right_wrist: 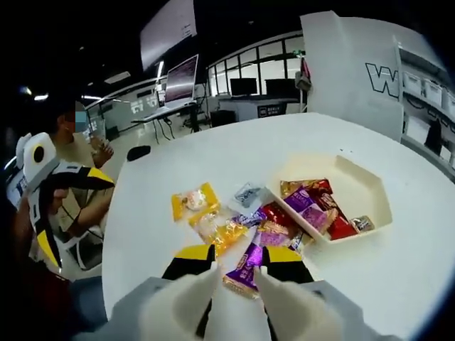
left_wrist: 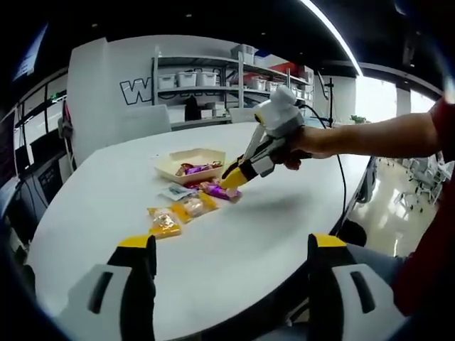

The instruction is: Place the target food into the container with the food tongs after gripping and lifting it, then release it inside without dropping or visibly crushing the food.

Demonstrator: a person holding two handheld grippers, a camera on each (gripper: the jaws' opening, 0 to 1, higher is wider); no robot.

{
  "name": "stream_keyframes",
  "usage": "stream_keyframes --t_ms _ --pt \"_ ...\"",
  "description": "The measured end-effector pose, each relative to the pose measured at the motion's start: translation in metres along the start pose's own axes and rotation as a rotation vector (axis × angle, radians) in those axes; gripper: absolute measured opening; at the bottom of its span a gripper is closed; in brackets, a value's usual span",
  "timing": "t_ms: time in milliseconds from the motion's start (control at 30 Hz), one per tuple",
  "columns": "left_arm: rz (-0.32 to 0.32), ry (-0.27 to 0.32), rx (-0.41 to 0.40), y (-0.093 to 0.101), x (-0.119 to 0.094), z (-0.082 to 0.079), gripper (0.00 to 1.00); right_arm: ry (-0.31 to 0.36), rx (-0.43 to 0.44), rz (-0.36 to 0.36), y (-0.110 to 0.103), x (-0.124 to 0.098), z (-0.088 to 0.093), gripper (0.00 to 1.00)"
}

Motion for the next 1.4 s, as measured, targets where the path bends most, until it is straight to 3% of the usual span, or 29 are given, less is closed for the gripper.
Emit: stream_keyframes --t_ms 200,533,733,800,867,900,967,1400 --pt "0.001 0.005 0.008 0.001 0.000 -0.003 0.85 -0.035 -0.034 -0.013 -0.001 -0.005 -0.003 0.22" --pt "-0.007 0.002 0.013 -0.001 -0.004 -0.005 0.86 0.020 -0.035 0.062 0.009 0.001 -0.014 0.23" --pt "-0.012 0.003 0.011 -0.003 -0.006 -0.006 0.86 0.028 -0.059 0.078 0.007 0.012 -0.009 0.24" --pt "-0.017 0.000 0.016 -0.004 -0.006 -0.007 0.86 -0.051 -0.119 0.119 0.011 0.016 -0.002 0.25" --pt "-0.015 0.004 0.017 -0.004 -0.006 -0.009 0.86 -0.007 -0.083 0.086 0.011 0.019 -0.001 0.25" --pt "-0.015 0.006 0.015 -0.004 -0.006 -0.009 0.86 -0.024 -0.058 0.096 0.012 0.020 0.001 0.25" --pt "-0.016 0.010 0.014 -0.005 -0.007 -0.010 0.86 -0.027 -0.089 0.101 0.013 0.022 0.002 0.24" --pt "-0.014 -0.001 0.014 -0.007 -0.008 -0.006 0.85 -0.025 -0.087 0.109 0.011 0.021 0.001 0.22"
Point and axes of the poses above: the point that each gripper's makers call its tool centre point, and the gripper's own axes: x roughly forward along the fingers, y roughly to its right, z roughly out of its underside, the point moved 10 cm from there along -x, roughly backward along the fingers, and after that the axes turned 4 degrees about -z, right-handed, at the moved point
